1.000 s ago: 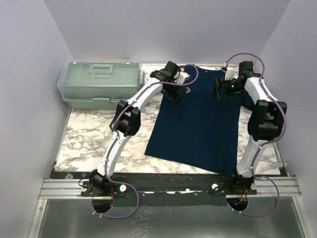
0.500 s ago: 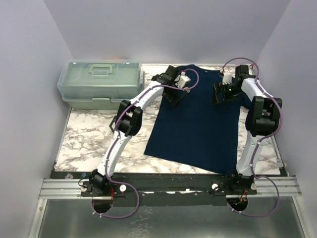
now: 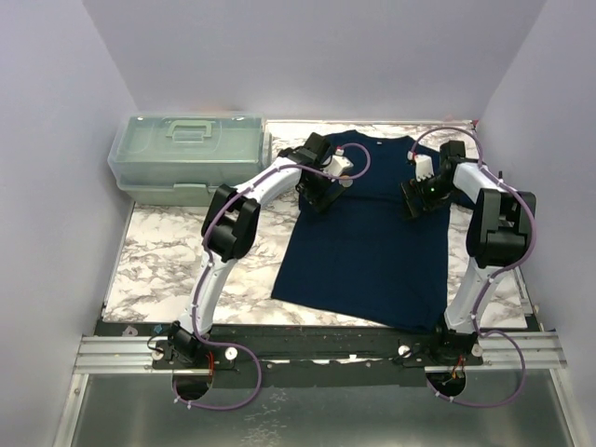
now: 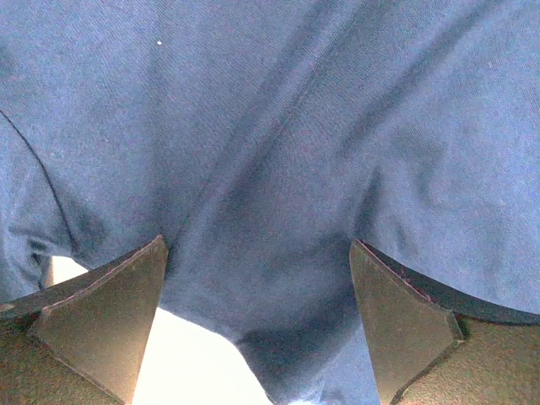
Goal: Remove the brooch from the garment
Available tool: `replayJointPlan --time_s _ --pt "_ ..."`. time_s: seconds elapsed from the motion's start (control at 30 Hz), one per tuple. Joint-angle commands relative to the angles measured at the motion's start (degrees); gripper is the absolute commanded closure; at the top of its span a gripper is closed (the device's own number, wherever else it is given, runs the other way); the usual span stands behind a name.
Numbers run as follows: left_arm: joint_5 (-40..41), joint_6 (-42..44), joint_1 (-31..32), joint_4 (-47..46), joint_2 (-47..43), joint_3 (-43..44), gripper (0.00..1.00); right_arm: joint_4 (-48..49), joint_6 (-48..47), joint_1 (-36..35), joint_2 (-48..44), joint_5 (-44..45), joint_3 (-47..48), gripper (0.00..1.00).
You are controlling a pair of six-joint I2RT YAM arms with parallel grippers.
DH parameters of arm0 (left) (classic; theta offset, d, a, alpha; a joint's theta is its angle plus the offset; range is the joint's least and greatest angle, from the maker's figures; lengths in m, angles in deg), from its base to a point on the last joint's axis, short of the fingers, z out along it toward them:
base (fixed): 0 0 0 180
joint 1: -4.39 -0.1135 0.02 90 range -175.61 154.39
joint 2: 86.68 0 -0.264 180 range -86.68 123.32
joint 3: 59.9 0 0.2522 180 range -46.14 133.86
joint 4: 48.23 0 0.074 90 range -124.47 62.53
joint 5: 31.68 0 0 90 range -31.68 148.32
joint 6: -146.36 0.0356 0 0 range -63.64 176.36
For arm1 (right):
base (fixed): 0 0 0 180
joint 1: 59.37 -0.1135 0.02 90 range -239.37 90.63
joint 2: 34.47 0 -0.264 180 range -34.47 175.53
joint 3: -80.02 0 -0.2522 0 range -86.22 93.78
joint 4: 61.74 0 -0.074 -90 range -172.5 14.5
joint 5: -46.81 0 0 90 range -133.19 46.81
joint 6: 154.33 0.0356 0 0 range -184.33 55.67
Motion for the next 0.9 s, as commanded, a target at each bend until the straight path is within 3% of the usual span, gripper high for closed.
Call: replayJointPlan --time_s 0.0,0.6,0.87 --pt "-3.28 0.89 1.48 5.19 -3.46 -8.42 0.1 -4.94 -5.25 0.1 -3.09 4.85 -6.84 0.0" --pt "-3.96 2.99 6.26 1.15 -22.45 -36.36 0.1 -16.26 -15.15 0.15 -18.69 4.25 -26.52 0.0" --pt "-4.34 3.76 7.21 0.35 -27.46 -41.9 0.11 -23.06 -19.47 0.15 -21.4 2.9 -28.88 0.02"
